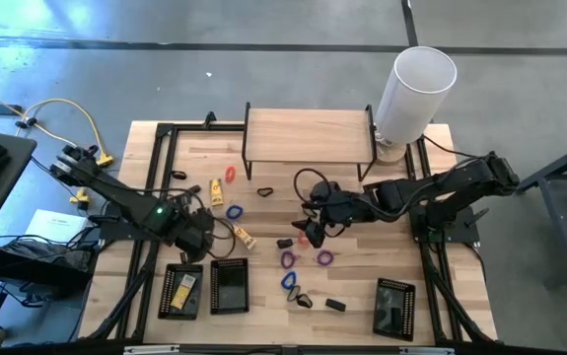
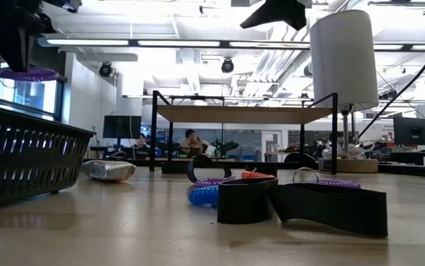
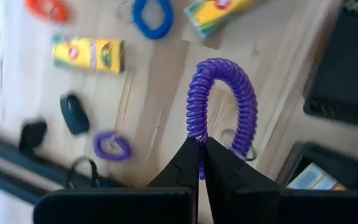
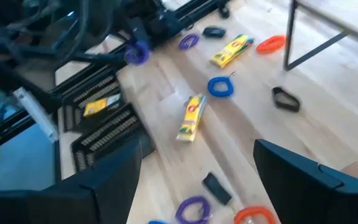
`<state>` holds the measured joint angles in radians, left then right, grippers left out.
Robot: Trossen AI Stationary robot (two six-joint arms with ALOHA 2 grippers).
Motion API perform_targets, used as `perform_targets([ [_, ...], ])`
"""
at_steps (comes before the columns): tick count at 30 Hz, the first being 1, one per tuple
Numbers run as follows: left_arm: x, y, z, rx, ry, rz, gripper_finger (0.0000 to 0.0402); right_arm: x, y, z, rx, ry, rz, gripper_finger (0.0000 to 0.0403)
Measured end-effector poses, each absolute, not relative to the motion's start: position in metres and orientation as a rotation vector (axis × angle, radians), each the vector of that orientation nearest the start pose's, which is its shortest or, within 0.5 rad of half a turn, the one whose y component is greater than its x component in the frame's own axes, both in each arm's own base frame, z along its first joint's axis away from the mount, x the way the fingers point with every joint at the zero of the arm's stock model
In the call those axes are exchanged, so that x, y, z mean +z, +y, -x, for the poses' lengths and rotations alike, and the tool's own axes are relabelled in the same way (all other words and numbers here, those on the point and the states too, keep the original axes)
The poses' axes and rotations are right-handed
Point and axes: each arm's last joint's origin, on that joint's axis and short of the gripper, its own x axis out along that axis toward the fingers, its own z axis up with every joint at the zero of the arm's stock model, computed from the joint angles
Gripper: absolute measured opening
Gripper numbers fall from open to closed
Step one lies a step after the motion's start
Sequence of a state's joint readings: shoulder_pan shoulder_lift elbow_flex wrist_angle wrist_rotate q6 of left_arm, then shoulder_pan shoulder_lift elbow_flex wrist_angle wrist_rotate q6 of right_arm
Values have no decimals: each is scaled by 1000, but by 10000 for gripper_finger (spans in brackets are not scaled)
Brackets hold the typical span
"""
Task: Pick & Place Office Desk Supplies
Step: Put the violet spring key chain into the middle black basket
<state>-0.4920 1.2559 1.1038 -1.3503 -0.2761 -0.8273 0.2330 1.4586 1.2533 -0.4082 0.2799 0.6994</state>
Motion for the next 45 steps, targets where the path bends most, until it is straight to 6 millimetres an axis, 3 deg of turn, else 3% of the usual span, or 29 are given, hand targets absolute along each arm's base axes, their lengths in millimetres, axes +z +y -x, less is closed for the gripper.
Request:
perform_targets([
  [5,286,-83,-172,572,1340,355,1,319,69,-314,-166,585,-514,298],
  [10,292,-91,-177,598,1347,662,1,319,73,-312,-154,591,-478,298],
  [19,304,-133,-187,512,1106,993,1,319,91,-307,-119,592,-408,298],
  [26,280,-171,-199,559,1097,1068,1,318,106,-302,-82,607,-366,298],
  [32,268,-191,-217,609,1058,1053,1,317,118,-296,-48,631,-346,298],
  [37,256,-198,-232,666,1063,1035,1,316,123,-294,-33,642,-336,298],
  [45,241,-203,-239,740,1015,1045,2,315,133,-289,-4,659,-321,298],
])
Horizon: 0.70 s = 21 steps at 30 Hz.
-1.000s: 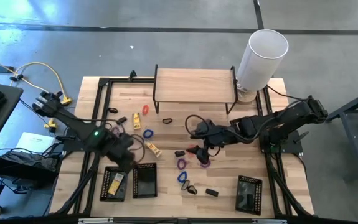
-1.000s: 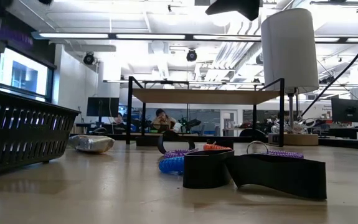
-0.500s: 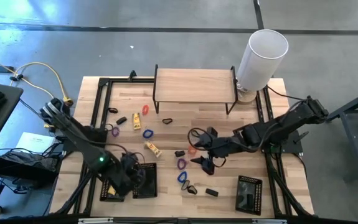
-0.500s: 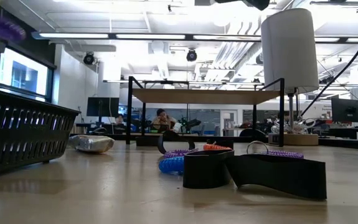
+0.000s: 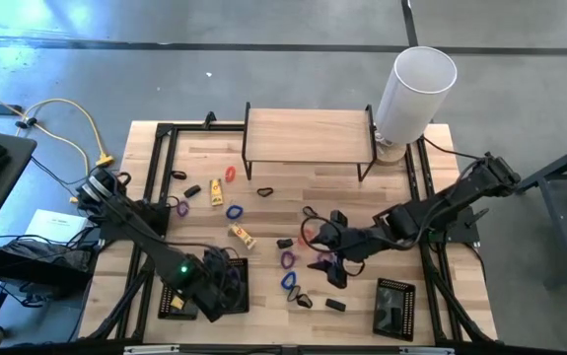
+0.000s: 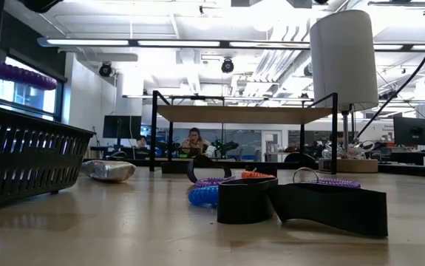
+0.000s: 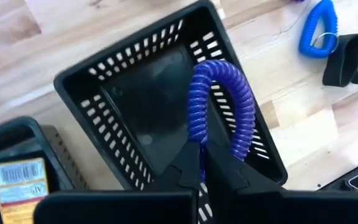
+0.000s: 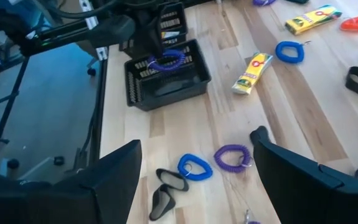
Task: Pick & Place Office Desk Supplies
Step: Put the violet spring key chain into the middle black basket, then put the blue spring key chain into the middle black basket
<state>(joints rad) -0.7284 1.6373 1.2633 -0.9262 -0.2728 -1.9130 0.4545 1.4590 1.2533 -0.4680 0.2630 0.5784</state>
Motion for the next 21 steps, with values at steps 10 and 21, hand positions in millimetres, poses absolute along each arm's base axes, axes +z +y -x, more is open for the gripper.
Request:
perform_targets([
  [10,217,-214,-242,855,1043,1081,73,314,140,-285,20,669,-309,298],
  [21,230,-207,-241,810,1059,1105,138,314,141,-284,23,671,-305,298],
])
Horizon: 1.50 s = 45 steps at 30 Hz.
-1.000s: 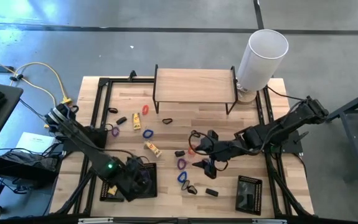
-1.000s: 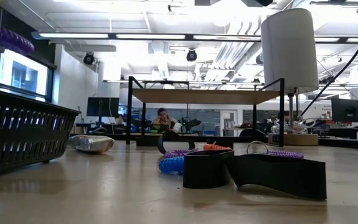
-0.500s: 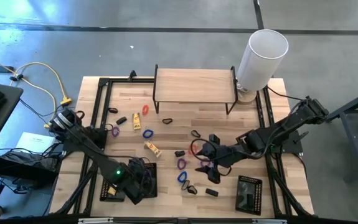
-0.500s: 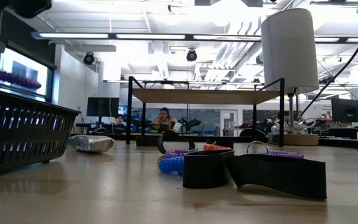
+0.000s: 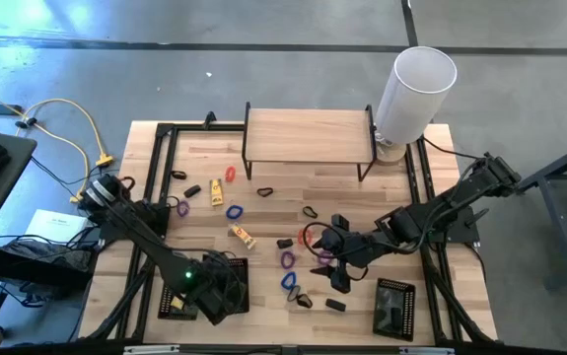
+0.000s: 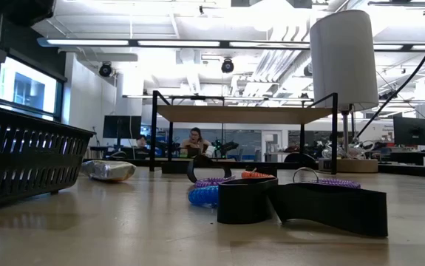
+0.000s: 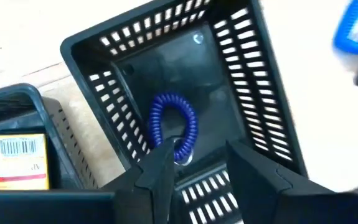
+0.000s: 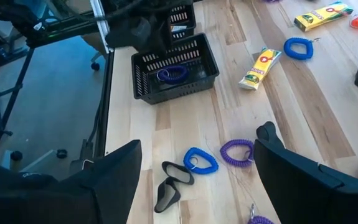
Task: Pick & Place Office Desk Supplies
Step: Put the blue spring key chain into the middle black basket
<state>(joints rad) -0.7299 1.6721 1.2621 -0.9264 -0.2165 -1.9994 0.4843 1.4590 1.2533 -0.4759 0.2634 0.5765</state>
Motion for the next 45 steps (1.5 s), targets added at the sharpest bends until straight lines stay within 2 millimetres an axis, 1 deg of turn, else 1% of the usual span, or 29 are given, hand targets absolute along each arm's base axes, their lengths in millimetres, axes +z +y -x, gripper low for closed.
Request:
perform_targets([
  [3,245,-198,-240,748,1048,1103,138,314,141,-284,14,666,-297,298],
  [7,271,-176,-237,678,968,1072,138,315,140,-284,-18,651,-286,298],
  [11,294,-143,-233,664,891,975,138,314,139,-284,-26,648,-284,298],
  [14,302,-117,-234,702,853,920,138,314,139,-285,-30,649,-289,298],
  [16,304,-99,-238,731,873,900,138,314,138,-284,-34,652,-292,298],
  [19,301,-70,-244,783,937,870,138,314,138,-284,-65,645,-306,298],
  [21,297,-51,-249,817,989,882,138,313,137,-284,-74,648,-310,298],
  [24,291,-27,-255,789,1084,820,138,313,137,-284,-91,651,-327,298],
  [27,284,-10,-258,733,1156,732,138,311,136,-283,-119,663,-336,298],
  [30,276,-2,-258,711,1205,685,138,311,134,-283,-130,668,-358,298],
  [36,250,0,-250,731,1281,646,138,311,131,-284,-141,672,-361,298],
  [41,228,2,-253,667,1249,669,138,311,127,-286,-154,669,-365,298],
  [45,216,13,-251,684,1232,687,138,311,121,-288,-174,666,-371,298],
])
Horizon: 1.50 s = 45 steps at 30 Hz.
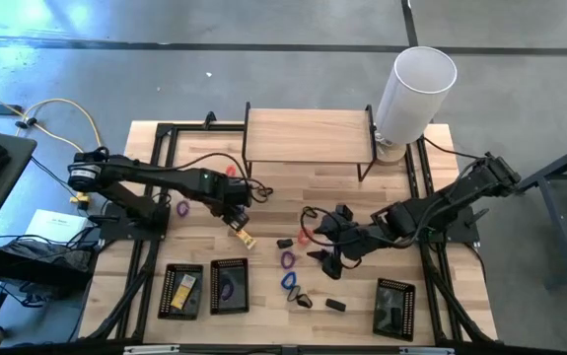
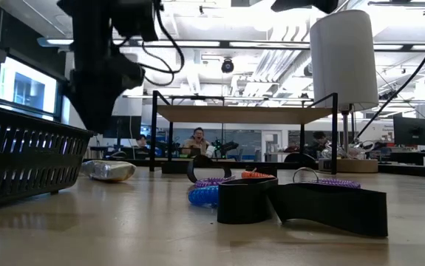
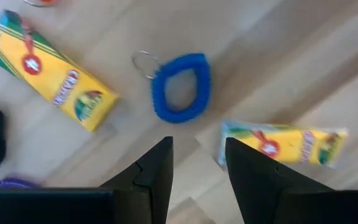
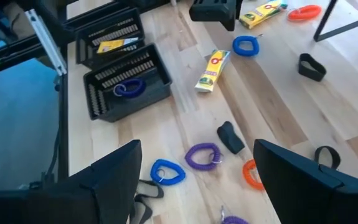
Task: Pick & Place Office Desk Supplies
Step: Put the blue spring key chain into the middle black basket
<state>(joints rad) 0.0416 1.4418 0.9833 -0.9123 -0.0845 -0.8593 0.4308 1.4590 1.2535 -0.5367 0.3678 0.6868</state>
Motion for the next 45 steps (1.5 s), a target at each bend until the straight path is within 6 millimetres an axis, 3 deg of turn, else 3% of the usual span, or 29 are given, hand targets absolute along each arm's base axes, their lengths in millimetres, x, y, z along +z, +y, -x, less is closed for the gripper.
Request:
perform_targets([
  [13,192,41,-261,717,1275,668,138,310,111,-292,-202,662,-382,298],
  [38,143,54,-277,702,1454,606,137,309,111,-291,-206,678,-366,298],
  [41,140,53,-277,702,1466,602,121,308,110,-290,-210,688,-361,298],
  [45,140,50,-278,708,1459,588,62,308,110,-290,-211,691,-359,298],
])
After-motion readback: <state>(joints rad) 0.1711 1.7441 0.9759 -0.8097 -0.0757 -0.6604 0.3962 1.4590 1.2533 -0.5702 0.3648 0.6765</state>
